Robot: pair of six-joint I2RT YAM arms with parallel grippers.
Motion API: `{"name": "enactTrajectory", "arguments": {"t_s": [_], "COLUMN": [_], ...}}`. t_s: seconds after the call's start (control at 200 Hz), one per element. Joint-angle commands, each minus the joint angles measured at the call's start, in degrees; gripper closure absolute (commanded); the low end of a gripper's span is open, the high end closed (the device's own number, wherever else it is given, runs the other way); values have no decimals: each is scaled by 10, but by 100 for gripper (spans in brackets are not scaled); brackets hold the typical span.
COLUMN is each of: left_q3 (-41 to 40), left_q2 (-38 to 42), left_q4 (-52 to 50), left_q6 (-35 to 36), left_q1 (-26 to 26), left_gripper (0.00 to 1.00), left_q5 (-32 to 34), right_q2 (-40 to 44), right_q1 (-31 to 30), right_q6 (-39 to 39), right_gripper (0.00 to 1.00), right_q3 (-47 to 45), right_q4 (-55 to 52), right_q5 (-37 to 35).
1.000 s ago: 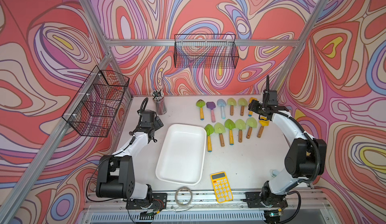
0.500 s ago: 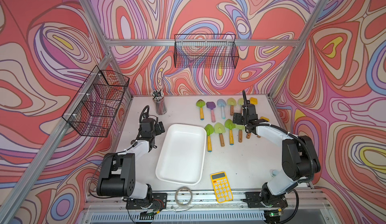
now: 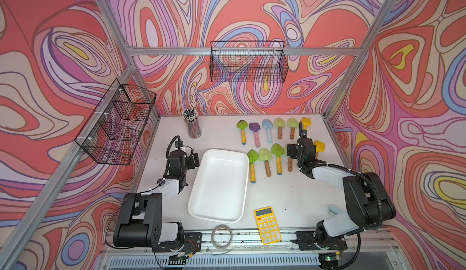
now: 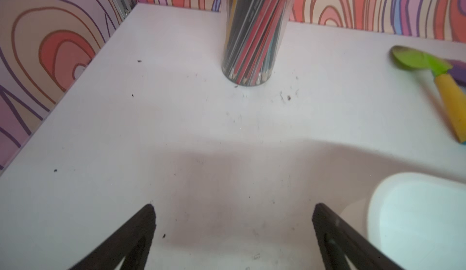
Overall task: Take the shovel out of the storage box
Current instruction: Reset both arms
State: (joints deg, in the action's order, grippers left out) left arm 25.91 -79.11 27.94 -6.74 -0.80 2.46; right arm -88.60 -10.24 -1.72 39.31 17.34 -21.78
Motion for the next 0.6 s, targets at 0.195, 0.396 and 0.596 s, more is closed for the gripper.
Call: {"name": "enactTrajectory", "arguments": {"t_s": [0.195,0.396,0.596], "left_q3": [-57,-40,-44], "left_q2": [-79,-88,-92], "left_q4": [240,211,230], "left_q6": [42,52,50], "left_q1": [25,26,26], "left_gripper": [0,0,0], "left_q5": [-47,-74,-73], "right_q2": [-16,-33,-64], "right_q1": [1,20,72], "right_q6": [42,56,30], "right_gripper": [5,5,6], "right_q3": [-71,-105,-126], "right_q4": [186,287,345], "right_q5": [29,69,157]}}
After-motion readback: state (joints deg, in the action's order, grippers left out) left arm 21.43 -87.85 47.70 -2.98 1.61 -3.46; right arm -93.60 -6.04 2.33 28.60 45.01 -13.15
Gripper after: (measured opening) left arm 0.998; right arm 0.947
